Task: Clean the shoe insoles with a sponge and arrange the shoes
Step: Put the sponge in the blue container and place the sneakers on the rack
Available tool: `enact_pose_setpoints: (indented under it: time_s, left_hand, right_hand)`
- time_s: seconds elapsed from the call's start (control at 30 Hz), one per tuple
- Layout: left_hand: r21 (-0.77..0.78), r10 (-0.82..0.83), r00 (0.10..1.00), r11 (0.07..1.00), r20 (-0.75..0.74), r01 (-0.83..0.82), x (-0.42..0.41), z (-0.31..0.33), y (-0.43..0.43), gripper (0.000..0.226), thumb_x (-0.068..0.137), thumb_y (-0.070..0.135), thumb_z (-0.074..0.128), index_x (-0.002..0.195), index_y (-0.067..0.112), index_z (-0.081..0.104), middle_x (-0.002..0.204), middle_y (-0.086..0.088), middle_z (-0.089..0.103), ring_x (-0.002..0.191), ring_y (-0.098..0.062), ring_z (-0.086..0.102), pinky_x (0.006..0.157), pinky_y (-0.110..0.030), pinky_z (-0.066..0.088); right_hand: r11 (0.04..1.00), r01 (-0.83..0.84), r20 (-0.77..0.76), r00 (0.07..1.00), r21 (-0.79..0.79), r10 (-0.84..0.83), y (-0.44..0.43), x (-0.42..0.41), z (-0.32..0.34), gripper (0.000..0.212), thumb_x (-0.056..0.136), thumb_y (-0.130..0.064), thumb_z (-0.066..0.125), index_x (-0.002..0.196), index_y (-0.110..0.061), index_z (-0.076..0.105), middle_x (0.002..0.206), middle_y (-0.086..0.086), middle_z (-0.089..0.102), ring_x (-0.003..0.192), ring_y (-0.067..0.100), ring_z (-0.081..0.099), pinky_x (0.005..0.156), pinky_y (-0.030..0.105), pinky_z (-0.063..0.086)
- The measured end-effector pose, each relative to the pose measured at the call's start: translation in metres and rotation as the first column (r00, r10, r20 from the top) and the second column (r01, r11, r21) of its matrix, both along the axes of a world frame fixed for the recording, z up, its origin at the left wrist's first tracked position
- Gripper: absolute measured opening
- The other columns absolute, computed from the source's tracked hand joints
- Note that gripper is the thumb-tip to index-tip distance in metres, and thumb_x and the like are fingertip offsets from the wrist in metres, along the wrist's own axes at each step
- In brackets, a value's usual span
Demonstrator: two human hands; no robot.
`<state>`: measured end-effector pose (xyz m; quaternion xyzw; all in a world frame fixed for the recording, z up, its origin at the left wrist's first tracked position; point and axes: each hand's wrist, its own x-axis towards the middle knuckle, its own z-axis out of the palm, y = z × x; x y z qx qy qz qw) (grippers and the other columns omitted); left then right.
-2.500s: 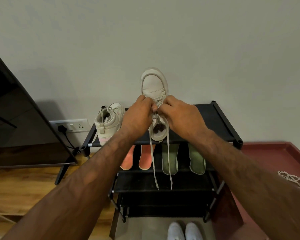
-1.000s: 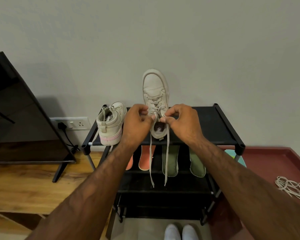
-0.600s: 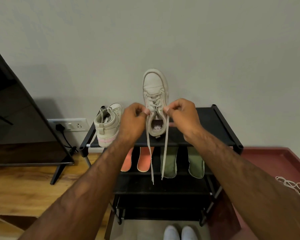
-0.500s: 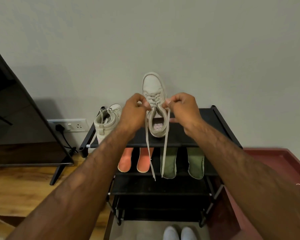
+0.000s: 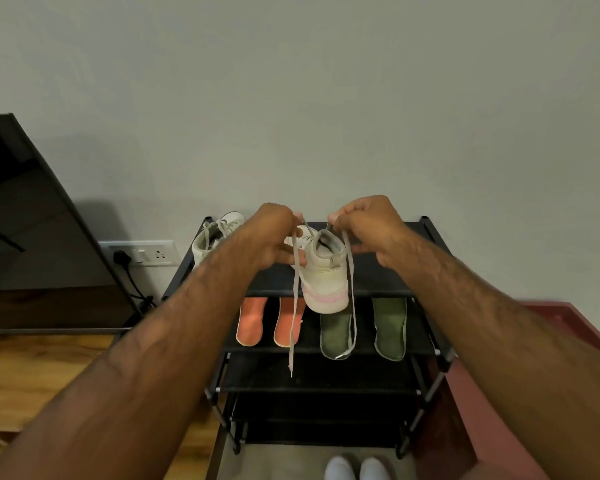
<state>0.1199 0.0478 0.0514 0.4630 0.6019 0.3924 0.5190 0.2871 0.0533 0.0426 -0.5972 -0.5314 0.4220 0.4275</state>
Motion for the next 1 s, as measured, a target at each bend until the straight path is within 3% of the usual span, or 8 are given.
enact_pose_setpoints:
  time_s: [0.13,0.27,0.43,0.57,0.67,0.73,0.9,1.0]
  left_hand:
    - [-0.068,-0.015,0.997,0.998,0.070,0.020,0.002,0.015,0.006,0.021,0.102,0.004,0.042,0.101,0.005,0.063,0.101,-0.015,0.060,0.091,-0.035,0.066,0.082,-0.063,0.059]
    - [-0.079,-0.047,0.997,0.996,0.061,0.052,0.011,0.023,0.006,0.019,0.103,0.011,0.049,0.099,0.007,0.067,0.097,-0.013,0.067,0.092,-0.031,0.068,0.088,-0.063,0.056]
    - [0.069,-0.022,0.992,0.997,-0.120,0.030,0.019,0.027,0.001,0.014,0.097,0.001,0.060,0.103,-0.003,0.071,0.097,-0.019,0.074,0.091,-0.030,0.074,0.079,-0.054,0.063]
    - [0.179,-0.067,0.964,0.977,-0.257,0.116,0.018,0.030,-0.011,0.010,0.098,0.007,0.064,0.098,-0.001,0.071,0.088,-0.013,0.071,0.074,-0.021,0.069,0.070,-0.043,0.065]
    - [0.205,-0.061,0.977,0.973,-0.202,0.103,0.002,0.027,-0.013,0.014,0.098,0.005,0.061,0.104,-0.002,0.072,0.099,-0.018,0.072,0.076,-0.032,0.072,0.071,-0.047,0.065]
    - [0.262,-0.009,0.967,0.962,-0.253,0.078,-0.009,0.019,-0.009,0.016,0.100,0.007,0.059,0.108,0.002,0.072,0.101,-0.017,0.071,0.077,-0.032,0.074,0.070,-0.046,0.065]
    - [0.282,-0.202,0.837,0.880,-0.508,0.383,-0.002,-0.012,0.007,0.027,0.104,0.020,0.059,0.131,0.018,0.063,0.090,-0.001,0.070,0.070,-0.013,0.067,0.061,-0.034,0.060]
    - [0.340,-0.218,0.875,0.859,-0.432,0.382,0.011,-0.023,0.015,0.019,0.107,0.016,0.050,0.115,0.012,0.067,0.097,-0.013,0.075,0.086,-0.025,0.072,0.084,-0.047,0.059]
  right_hand:
    - [0.983,-0.058,0.060,0.996,-0.175,0.069,0.004,-0.008,0.027,0.016,0.101,-0.012,0.061,0.090,-0.007,0.071,0.062,0.001,0.063,0.049,0.012,0.059,0.059,0.031,0.060]
    - [0.910,-0.119,0.089,0.982,-0.397,0.167,0.007,-0.012,0.042,0.030,0.105,-0.025,0.054,0.081,-0.013,0.066,0.054,-0.006,0.055,0.045,0.005,0.046,0.051,0.023,0.051]
    - [0.863,-0.153,-0.126,0.987,-0.482,0.104,0.013,-0.018,0.040,0.034,0.105,-0.030,0.050,0.080,-0.011,0.062,0.057,-0.003,0.051,0.043,0.006,0.040,0.038,0.018,0.037]
    - [0.849,-0.192,-0.117,0.981,-0.492,0.154,0.015,-0.020,0.039,0.027,0.098,-0.025,0.056,0.073,-0.013,0.059,0.059,-0.001,0.050,0.049,0.012,0.049,0.045,0.019,0.040]
    - [0.882,-0.151,-0.013,0.987,-0.447,0.162,0.015,-0.020,0.043,0.021,0.102,-0.021,0.053,0.090,-0.011,0.067,0.069,0.000,0.067,0.063,0.017,0.067,0.062,0.028,0.052]
    - [0.904,-0.130,0.021,0.988,-0.407,0.152,0.014,-0.018,0.047,0.019,0.106,-0.023,0.052,0.099,-0.014,0.067,0.071,-0.002,0.071,0.070,0.018,0.072,0.075,0.036,0.055]
    - [0.960,-0.099,0.232,0.959,-0.263,0.163,0.008,-0.020,0.064,0.020,0.106,-0.013,0.052,0.106,-0.005,0.070,0.065,0.002,0.057,0.054,0.016,0.059,0.052,0.028,0.057]
    - [0.967,-0.122,0.315,0.930,-0.224,0.190,0.006,-0.020,0.071,0.022,0.104,-0.012,0.052,0.108,0.000,0.071,0.071,0.007,0.057,0.054,0.017,0.058,0.061,0.032,0.058]
